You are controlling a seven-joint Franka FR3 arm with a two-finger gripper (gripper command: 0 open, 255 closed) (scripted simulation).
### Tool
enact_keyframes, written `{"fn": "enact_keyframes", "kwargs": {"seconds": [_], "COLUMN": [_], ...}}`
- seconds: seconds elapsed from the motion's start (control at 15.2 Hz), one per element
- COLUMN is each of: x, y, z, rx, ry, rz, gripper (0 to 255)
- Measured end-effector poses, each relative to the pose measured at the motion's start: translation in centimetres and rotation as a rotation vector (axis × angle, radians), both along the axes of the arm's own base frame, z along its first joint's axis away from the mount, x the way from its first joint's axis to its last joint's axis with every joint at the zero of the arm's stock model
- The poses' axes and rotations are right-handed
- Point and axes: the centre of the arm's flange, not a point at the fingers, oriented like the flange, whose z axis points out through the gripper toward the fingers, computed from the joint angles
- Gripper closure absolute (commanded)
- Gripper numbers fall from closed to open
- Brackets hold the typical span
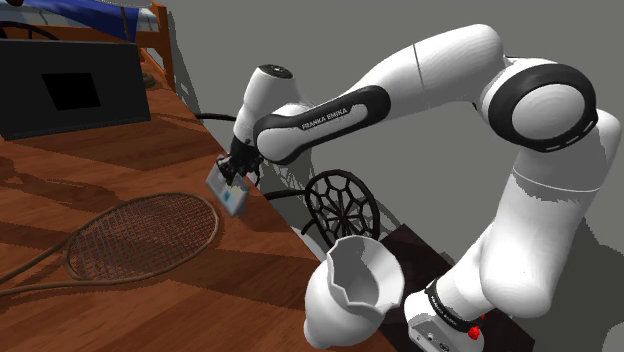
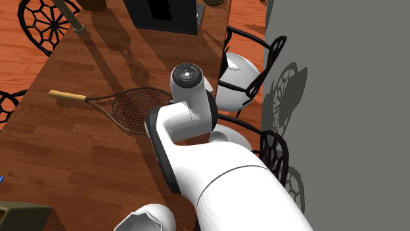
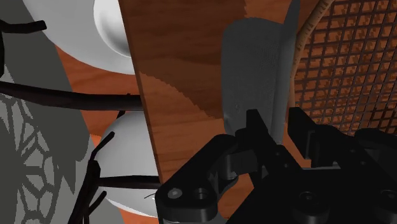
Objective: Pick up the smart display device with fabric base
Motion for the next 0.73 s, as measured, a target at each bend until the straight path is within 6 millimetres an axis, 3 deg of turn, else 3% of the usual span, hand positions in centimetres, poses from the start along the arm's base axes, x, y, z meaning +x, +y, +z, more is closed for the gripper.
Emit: {"fn": "enact_keyframes", "kwargs": {"seconds": [0.73], "x": [0.0], "y": [0.0], "z": [5.6], "rx": [0.0], "ry": [0.0], "rz": [0.0], "gripper": [255]}}
